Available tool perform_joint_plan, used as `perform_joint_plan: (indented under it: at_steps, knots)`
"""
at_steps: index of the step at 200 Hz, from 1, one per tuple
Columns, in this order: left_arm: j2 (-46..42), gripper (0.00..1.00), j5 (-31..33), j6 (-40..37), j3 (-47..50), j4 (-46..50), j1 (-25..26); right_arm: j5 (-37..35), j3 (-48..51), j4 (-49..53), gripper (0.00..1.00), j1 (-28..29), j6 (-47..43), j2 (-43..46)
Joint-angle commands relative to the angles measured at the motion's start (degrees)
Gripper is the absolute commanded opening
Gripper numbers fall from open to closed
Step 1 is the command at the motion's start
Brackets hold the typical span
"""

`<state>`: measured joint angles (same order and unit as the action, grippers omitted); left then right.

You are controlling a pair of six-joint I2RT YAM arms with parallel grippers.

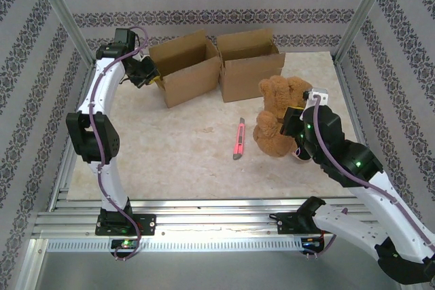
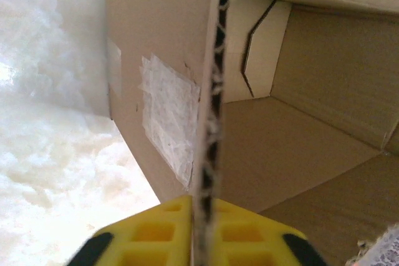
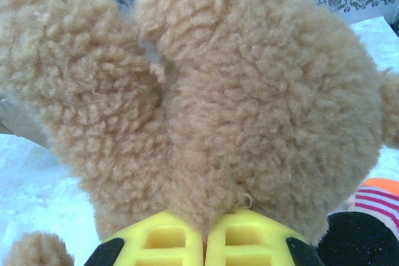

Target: Unpack the express box

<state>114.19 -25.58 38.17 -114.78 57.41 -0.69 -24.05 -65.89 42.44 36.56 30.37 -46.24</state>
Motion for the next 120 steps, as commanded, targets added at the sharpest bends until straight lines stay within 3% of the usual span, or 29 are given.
perform_joint_plan:
  at_steps: [1, 22, 48, 77, 120]
  knots:
    - [0.5, 0.25, -1.5, -0.3, -1.6, 0.6, -1.0, 5.2, 0.9, -1.3, 0.00, -3.3, 2.1, -0.6]
    - [0.3, 0.38, -3.0, -0.4, -1.8, -0.3, -1.2, 10.1, 2.5, -2.6, 0.00, -8.0, 3.4, -1.8]
    - [0.2, 0.63, -4.2, -0.5, -2.8, -1.2, -1.3, 14.8, 5.2, -4.9, 0.00, -13.0, 5.5, -2.5]
    - [-0.1, 1.00, -6.4, -1.5, -3.9, -2.7, -1.4, 17.6, 8.1, -8.7, 0.00, -16.5, 8.1, -2.9]
    - [-1.4, 1.00, -7.8, -5.2, -6.4, -1.5, -1.2, 18.8, 10.1, -12.5, 0.00, -19.2, 11.1, -7.4]
